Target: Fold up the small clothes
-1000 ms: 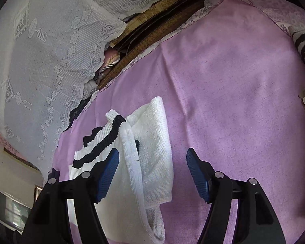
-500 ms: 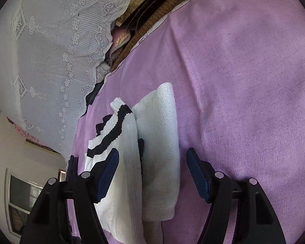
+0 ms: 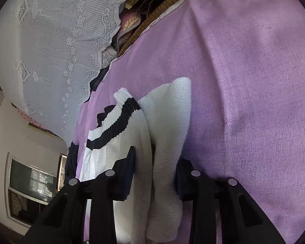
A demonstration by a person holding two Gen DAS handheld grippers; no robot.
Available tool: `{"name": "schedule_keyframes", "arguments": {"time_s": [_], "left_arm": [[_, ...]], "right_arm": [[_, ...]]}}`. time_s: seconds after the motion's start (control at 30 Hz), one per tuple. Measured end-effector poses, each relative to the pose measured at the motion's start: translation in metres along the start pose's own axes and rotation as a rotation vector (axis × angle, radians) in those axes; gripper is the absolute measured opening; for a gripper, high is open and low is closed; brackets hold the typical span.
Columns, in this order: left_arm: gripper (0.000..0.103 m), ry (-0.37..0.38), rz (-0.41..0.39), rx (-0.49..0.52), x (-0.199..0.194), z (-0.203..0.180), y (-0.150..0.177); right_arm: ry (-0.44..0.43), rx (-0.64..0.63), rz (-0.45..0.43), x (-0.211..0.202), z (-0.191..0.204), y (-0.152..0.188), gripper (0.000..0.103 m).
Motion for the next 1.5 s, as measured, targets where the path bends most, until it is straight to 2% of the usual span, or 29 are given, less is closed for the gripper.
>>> {"name": "schedule_keyframes", "arguments": {"time_s": [0.07,0.17,0.3,0.37,0.53,0.6,0.67,0.77,0.87,1.1,1.33,1.5], "left_arm": [[0.024,0.004,-0.013,-0.01,-0.004,-0.001,0.001],[0.024,0.007,-0.026,-0.014,-0.007,-0.001,0.002],[0.035,-0.006,-0.032,0.015,-0.007,-0.006,0.001],[0.046,-0.018,-0.04,0.052,-0.008,-0.014,0.002],[0.048,-0.059,0.031,0.117,0.008,-0.022,0.005],[0.047,-0.044,0.034,0.103,0.008,-0.019,0.004],[0.035,-0.045,0.034,0.08,0.008,-0.013,0.004],[0.022,-0.026,0.023,0.025,0.005,-0.003,0.003],[0.015,0.004,-0.006,-0.032,-0.001,0.006,0.002],[0.013,0.025,-0.125,-0.113,-0.028,0.018,-0.006],[0.013,0.04,-0.176,-0.176,-0.05,0.033,-0.008],[0.013,0.045,-0.203,-0.215,-0.065,0.051,-0.006]], "right_arm": [[-0.002,0.003,-0.01,-0.002,0.002,0.0,0.025],[0.003,0.006,-0.014,-0.002,0.002,0.001,0.027],[-0.046,0.046,0.002,0.0,-0.004,0.001,0.033],[-0.049,0.047,0.004,-0.001,-0.004,0.001,0.033],[-0.051,0.031,0.02,0.0,-0.004,0.002,0.031],[-0.044,0.024,0.024,0.001,-0.004,0.003,0.029],[-0.042,0.024,0.021,0.001,-0.004,0.002,0.025],[-0.047,0.036,0.011,0.0,-0.004,0.002,0.022],[-0.06,0.06,-0.002,-0.002,-0.006,0.002,0.02],[-0.063,0.062,-0.046,-0.011,0.007,0.0,0.019],[-0.079,0.059,-0.09,-0.019,0.026,0.001,0.019],[-0.044,0.013,-0.135,-0.024,0.047,0.004,0.019]]}}
Point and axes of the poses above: each gripper's, at about its wrist camera, not at the fingertips, and x roughly the way its jaws point, z to its left, y to its underside, the point moved 5 cm from there along x, roughly the way its jaws point, and after that the axes turned 4 degrees about -x, right-handed, at the moved point
